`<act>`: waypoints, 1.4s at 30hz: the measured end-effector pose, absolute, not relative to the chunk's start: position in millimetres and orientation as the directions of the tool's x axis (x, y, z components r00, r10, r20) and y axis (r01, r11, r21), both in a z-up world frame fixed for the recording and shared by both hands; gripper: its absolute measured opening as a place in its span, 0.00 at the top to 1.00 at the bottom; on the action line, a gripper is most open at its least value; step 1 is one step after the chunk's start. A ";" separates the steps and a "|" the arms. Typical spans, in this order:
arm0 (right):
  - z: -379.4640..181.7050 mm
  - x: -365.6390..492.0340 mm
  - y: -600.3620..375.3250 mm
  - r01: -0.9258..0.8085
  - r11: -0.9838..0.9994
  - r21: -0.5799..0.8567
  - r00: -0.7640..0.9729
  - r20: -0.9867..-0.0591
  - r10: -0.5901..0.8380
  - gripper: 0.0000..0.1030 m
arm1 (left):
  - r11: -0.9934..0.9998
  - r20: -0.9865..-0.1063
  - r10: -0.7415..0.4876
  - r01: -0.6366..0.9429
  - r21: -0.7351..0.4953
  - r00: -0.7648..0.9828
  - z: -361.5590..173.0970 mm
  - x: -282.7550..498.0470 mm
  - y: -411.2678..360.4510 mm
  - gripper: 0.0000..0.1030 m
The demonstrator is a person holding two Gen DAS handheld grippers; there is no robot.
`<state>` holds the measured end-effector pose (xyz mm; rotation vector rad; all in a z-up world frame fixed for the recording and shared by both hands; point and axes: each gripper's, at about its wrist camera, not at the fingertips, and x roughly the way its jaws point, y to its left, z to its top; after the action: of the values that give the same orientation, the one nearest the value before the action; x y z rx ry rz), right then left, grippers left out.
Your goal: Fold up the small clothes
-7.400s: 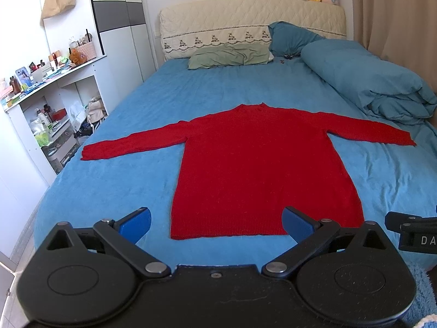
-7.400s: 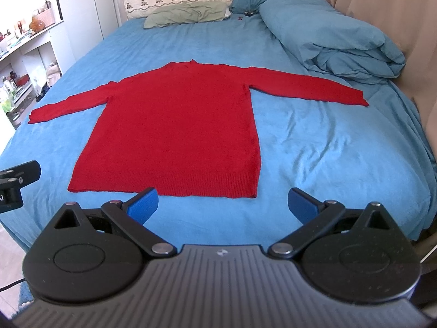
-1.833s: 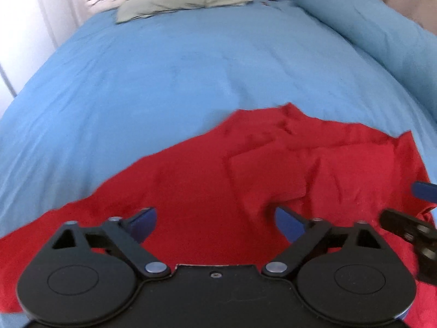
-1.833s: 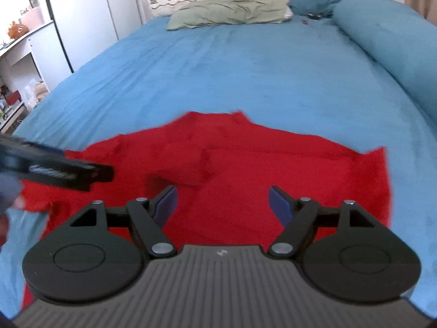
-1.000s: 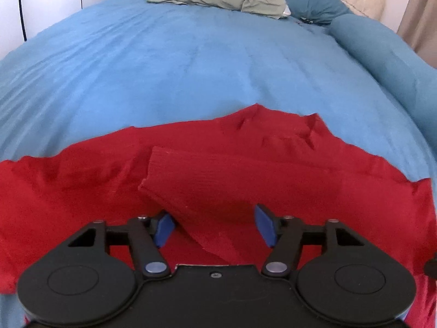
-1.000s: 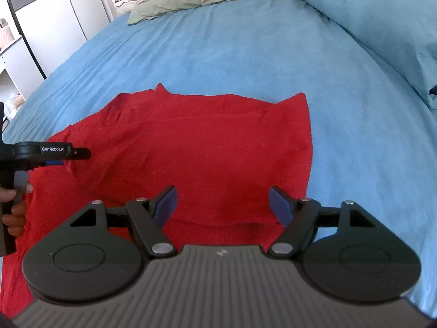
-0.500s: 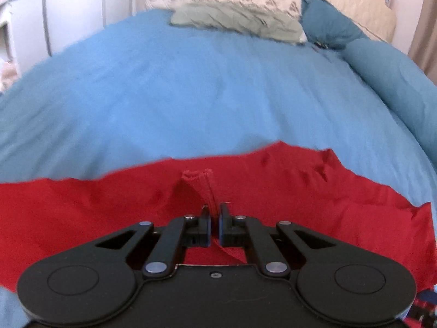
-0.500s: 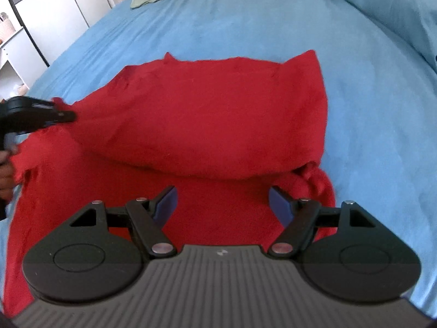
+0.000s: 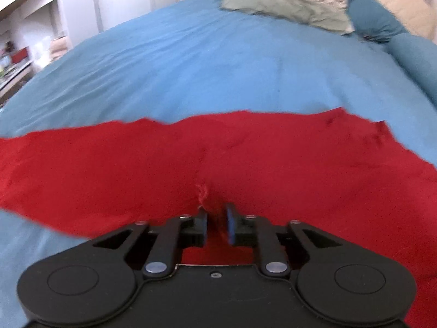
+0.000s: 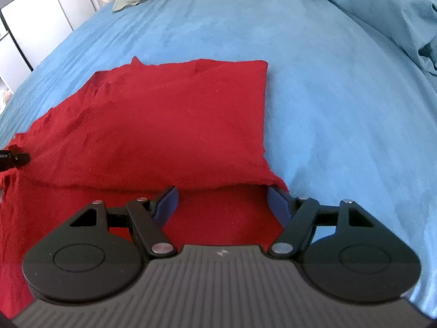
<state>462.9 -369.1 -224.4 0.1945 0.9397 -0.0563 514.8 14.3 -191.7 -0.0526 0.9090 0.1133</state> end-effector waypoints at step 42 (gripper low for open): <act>-88.1 451.8 -206.0 -0.075 0.988 0.136 0.666 -0.730 0.151 0.00 | 0.960 -0.716 0.147 -0.272 -0.062 0.683 -68.2 423.2 230.8 0.05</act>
<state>451.8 -206.0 -88.1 0.0974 0.8321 0.1274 423.2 230.8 -68.2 -0.1690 0.7857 0.2364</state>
